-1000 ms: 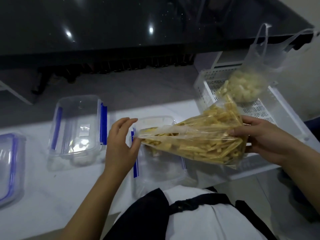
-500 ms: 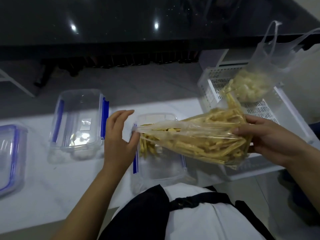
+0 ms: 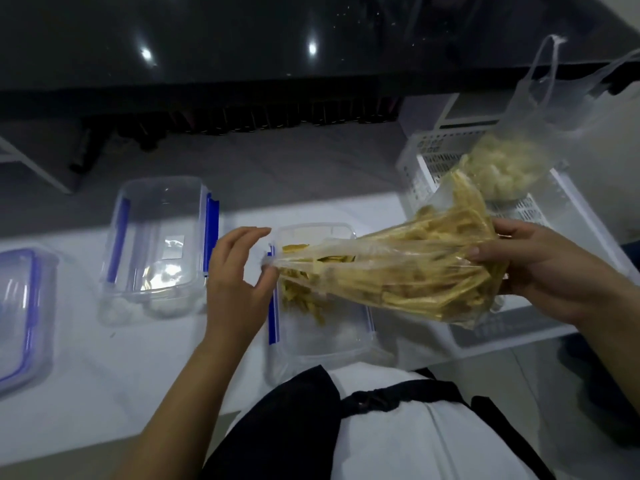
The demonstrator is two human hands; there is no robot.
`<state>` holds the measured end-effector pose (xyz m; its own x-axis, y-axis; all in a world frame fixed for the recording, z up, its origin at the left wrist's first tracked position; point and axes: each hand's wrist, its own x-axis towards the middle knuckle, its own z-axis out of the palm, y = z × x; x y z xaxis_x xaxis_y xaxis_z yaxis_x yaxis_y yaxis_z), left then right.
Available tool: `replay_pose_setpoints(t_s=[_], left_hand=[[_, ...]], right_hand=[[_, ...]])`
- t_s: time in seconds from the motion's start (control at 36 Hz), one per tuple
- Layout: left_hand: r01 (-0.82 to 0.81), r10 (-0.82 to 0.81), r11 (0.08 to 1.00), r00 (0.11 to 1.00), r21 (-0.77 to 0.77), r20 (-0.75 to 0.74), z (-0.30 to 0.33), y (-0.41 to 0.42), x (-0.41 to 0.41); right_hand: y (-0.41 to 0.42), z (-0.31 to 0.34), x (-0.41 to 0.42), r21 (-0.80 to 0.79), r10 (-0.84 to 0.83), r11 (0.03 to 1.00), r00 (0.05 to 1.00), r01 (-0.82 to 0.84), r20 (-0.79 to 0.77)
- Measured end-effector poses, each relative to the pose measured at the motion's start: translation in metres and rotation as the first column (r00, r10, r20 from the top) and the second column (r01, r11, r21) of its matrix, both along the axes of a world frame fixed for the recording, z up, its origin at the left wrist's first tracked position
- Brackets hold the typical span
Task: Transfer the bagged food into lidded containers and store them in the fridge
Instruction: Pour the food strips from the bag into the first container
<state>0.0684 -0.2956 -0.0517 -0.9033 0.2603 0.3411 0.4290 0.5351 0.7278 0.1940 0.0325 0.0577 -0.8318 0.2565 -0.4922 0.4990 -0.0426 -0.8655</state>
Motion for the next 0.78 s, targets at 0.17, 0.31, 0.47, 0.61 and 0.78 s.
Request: replay_pose_setpoints(t_s=[0.17,0.31,0.47,0.61,0.78], left_hand=[[0.060,-0.060,0.998,0.998,-0.006,0.009,-0.007,0.004,0.005],[0.016,-0.016,1.000,0.998,0.012,0.059,-0.006,0.006,0.005],[0.046,-0.044,0.998,0.999,0.052,-0.033,-0.003,0.005,0.006],[0.039,-0.039,0.997,0.999,0.066,0.010,-0.001,0.004,0.004],[0.005,-0.005,0.996,1.000,0.087,0.009,-0.001,0.002,0.004]], right_hand=[[-0.003,-0.002,-0.002,0.021,-0.056,0.998,0.997,0.055,0.047],[0.001,0.003,-0.003,0.059,-0.022,0.998,1.000,0.022,-0.004],[0.002,0.008,-0.002,0.030,-0.007,1.000,1.000,0.007,-0.014],[0.002,0.006,-0.009,0.111,-0.036,0.993,0.999,0.037,-0.006],[0.006,0.016,-0.011,0.078,0.009,0.997,0.999,-0.006,-0.032]])
